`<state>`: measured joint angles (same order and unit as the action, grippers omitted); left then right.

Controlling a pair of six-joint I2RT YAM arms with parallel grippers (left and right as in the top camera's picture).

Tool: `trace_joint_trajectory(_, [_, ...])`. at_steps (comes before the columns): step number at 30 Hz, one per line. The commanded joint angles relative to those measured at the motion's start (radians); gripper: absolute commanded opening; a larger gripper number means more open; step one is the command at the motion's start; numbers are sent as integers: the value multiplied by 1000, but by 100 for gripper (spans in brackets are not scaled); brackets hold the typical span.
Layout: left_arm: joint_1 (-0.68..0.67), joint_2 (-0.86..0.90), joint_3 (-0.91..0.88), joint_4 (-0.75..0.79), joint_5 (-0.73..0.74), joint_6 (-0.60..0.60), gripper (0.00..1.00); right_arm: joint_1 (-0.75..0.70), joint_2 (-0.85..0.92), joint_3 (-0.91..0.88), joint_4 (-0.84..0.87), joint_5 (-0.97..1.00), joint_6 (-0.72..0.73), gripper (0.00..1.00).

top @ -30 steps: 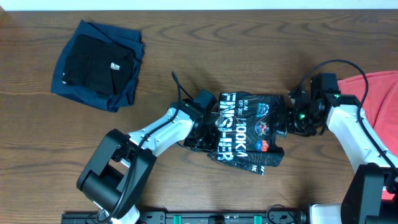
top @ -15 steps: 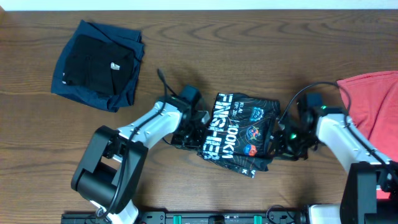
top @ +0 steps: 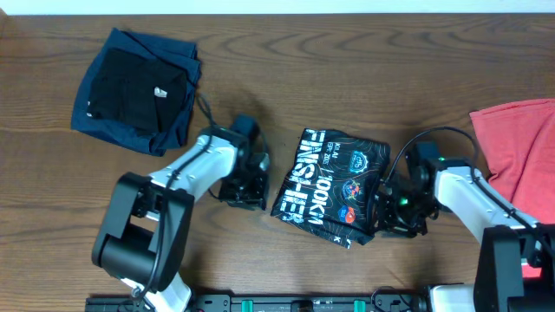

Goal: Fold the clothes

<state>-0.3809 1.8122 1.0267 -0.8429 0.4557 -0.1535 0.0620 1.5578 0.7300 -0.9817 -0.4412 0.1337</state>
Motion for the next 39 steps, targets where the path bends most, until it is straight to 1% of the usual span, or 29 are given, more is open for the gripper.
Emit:
trace_joint_trajectory(1, [48, 9, -2, -8, 156, 31, 36, -44, -39, 48, 4, -98, -127, 38])
trace_joint_trajectory(2, [55, 9, -2, -5, 231, 44, 40, -56, -49, 60, 13, -162, -185, 36])
trace_joint_trajectory(3, [57, 9, -2, 0, 288, 53, 42, -63, -58, 66, 18, -197, -219, 36])
trace_joint_trajectory(5, [53, 9, -2, 16, 358, 63, 46, -79, -85, 82, 44, -242, -240, 34])
trace_joint_trajectory(6, [47, 9, -2, 31, 377, 64, 47, -90, -101, 91, 70, -265, -239, 30])
trace_joint_trajectory(7, [37, 9, -2, 51, 383, 64, 47, -100, -117, 97, 108, -301, -228, 23])
trace_joint_trajectory(8, [27, 9, -2, 71, 383, 63, 47, -108, -129, 101, 150, -332, -200, 18])
trace_joint_trajectory(9, [16, 9, -2, 95, 383, 59, 47, -113, -141, 101, 214, -353, -135, 12])
trace_joint_trajectory(10, [2, 9, -2, 125, 382, 37, 47, -114, -147, 101, 284, -350, -49, 9])
trace_joint_trajectory(12, [-21, 9, -2, 174, 382, -24, 46, -110, -146, 100, 414, -326, 60, 6])
trace_joint_trajectory(13, [-34, 9, -2, 194, 383, -57, 42, -103, -142, 100, 470, -294, 93, 5])
trace_joint_trajectory(15, [-62, 9, -2, 217, 383, -110, 27, -77, -130, 99, 567, -194, 134, 4])
trace_joint_trajectory(17, [-95, 9, -2, 221, 382, -130, 14, -37, -102, 99, 645, -89, 136, 4])
trace_joint_trajectory(18, [-111, 9, -2, 221, 382, -130, 12, -18, -83, 99, 673, -48, 136, 4])
trace_joint_trajectory(20, [-148, 10, -2, 226, 373, -130, 12, 23, -31, 99, 723, 11, 152, 2])
trace_joint_trajectory(22, [-186, 11, -2, 246, 326, -130, 12, 57, 33, 99, 750, 56, 159, 2])
trace_joint_trajectory(23, [-204, 12, -2, 255, 278, -130, 12, 64, 59, 99, 755, 73, 160, 2])
trace_joint_trajectory(26, [-244, 16, -2, 270, 1, -138, 13, 68, 130, 99, 761, 79, 201, 1])
trace_joint_trajectory(27, [-245, 18, -2, 274, -63, -150, 12, 68, 146, 99, 759, 70, 203, 1])
trace_joint_trajectory(30, [-225, 25, -2, 295, -80, -151, 12, 67, 165, 99, 715, 74, 205, 1])
trace_joint_trajectory(31, [-211, 30, -2, 305, -84, -150, 12, 68, 166, 99, 681, 98, 229, 1])
trace_joint_trajectory(35, [-138, 68, -2, 347, -92, -116, 12, 68, 166, 98, 523, 267, 447, 1])
trace_joint_trajectory(39, [-53, 120, -2, 394, -91, -79, 13, 70, 164, 98, 399, 270, 542, 1])
